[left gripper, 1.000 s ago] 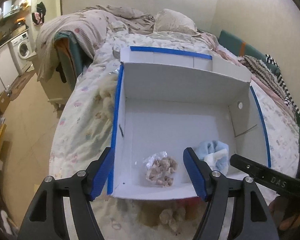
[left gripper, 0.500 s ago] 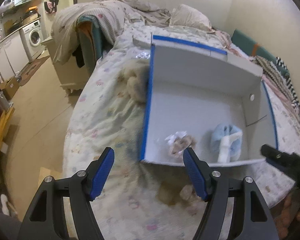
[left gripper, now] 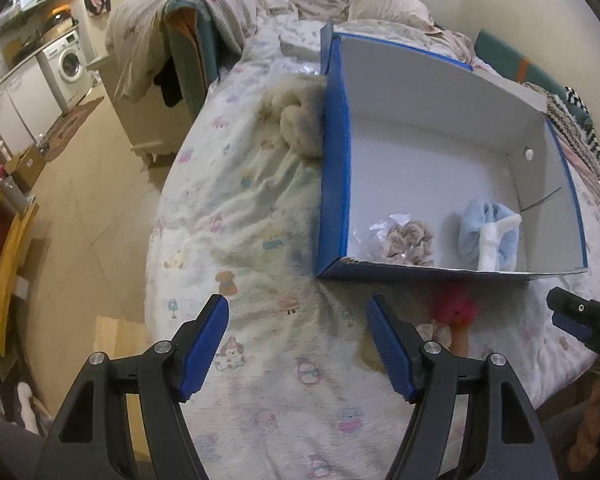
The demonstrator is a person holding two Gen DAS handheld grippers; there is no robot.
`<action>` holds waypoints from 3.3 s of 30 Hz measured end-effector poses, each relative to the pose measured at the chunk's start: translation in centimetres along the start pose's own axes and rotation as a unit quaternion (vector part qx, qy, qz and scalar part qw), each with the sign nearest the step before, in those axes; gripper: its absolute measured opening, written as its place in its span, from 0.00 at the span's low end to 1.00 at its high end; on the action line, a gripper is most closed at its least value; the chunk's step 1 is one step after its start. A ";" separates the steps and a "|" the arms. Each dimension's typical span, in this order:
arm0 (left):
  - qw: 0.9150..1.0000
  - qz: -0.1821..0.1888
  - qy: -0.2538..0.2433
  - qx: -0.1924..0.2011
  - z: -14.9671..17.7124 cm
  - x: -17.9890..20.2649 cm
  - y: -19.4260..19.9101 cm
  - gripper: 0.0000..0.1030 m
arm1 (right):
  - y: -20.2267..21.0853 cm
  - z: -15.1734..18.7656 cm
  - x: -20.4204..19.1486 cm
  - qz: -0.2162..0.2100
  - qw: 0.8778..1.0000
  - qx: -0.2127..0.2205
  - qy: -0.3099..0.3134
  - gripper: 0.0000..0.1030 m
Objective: Organize soft objects
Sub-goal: 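Lower both grippers toward the items lying beside the box, then grasp the tan cone piece with the left gripper while the right grasps the white lace scrunchie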
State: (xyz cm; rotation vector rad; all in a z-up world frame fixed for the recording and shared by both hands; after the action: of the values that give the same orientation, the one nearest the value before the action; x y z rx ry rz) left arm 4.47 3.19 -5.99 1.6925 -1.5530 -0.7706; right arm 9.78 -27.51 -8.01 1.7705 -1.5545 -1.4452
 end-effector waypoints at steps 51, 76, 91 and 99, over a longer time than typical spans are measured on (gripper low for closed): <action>0.985 0.056 0.051 -0.152 0.2 1.3 -7.5 0.09 | -6.5 4.1 -4.5 -0.093 0.986 -0.139 0.003 0.69; 0.990 0.033 0.054 -0.123 1.7 -1.8 -5.3 0.09 | -9.2 6.4 -9.3 -0.002 0.982 -0.119 0.144 0.18; 0.997 0.016 0.028 -0.068 1.3 -0.8 -2.1 0.09 | -4.0 4.9 -5.0 -0.001 0.988 -0.068 0.137 0.18; 0.999 0.028 0.028 0.033 -1.9 0.0 3.5 0.09 | -0.1 2.5 -4.0 -0.030 0.994 -0.008 0.106 0.18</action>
State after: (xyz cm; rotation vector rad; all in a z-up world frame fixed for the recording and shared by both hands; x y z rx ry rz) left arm 4.04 3.25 -2.06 1.6961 -1.5959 -0.6450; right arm 8.24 -23.07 -7.37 1.9075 -1.3902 -1.2454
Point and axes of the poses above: each gripper's, at about its wrist camera, not at the fingertips, and y roughly against the way its jaws point, x to its right, z to its underside, the point moved 3 cm from there along -y, roughly the way its jaws point, and after that the axes turned 6 degrees about x, right-handed, at the moved point
